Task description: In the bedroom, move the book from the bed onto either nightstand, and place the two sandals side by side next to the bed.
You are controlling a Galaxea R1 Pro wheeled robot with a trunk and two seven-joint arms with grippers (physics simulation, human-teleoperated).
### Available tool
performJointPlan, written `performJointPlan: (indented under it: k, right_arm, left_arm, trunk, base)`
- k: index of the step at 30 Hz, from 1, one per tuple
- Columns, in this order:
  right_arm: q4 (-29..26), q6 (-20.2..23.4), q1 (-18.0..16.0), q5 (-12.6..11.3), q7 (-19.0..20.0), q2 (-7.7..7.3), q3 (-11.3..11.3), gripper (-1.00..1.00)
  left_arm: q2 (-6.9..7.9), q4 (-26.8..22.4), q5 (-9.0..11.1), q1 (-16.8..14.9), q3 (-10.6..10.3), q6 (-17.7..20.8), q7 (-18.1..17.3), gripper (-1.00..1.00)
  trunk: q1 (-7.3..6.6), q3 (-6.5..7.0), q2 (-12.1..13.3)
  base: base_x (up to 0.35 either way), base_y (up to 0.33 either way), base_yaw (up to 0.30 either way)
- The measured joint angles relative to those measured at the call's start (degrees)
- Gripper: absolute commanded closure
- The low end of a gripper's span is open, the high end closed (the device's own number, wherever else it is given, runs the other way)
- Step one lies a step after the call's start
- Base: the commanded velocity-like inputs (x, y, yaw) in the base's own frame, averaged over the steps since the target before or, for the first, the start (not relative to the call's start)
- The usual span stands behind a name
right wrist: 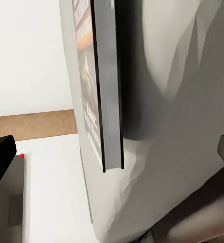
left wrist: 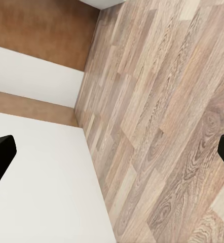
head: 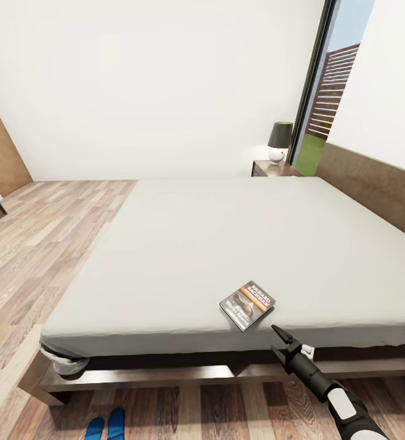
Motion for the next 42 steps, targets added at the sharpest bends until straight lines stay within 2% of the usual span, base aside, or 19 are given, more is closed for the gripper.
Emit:
performJointPlan:
  k: [32,42]
  right_arm:
    - [0.0,0.04,-0.67,0.07,-0.22,0.3,0.12,-1.0]
    - [0.0,0.02,-0.8,0.03,-0.23,0.41,2.28,-1.0]
  left_arm:
    - [-0.09,0.01,0.01,0.0,0.0,-0.07,-0.01,-1.0]
    - [-0.09,-0.01,0.0,0.0,0.0,-0.08,-0.01,-1.0]
  trunk:
    - [0.0,0.0,0.0]
    - [0.0,0.0,0.0]
  base:
    - [0.0,0.0,0.0]
    - [0.0,0.0,0.0]
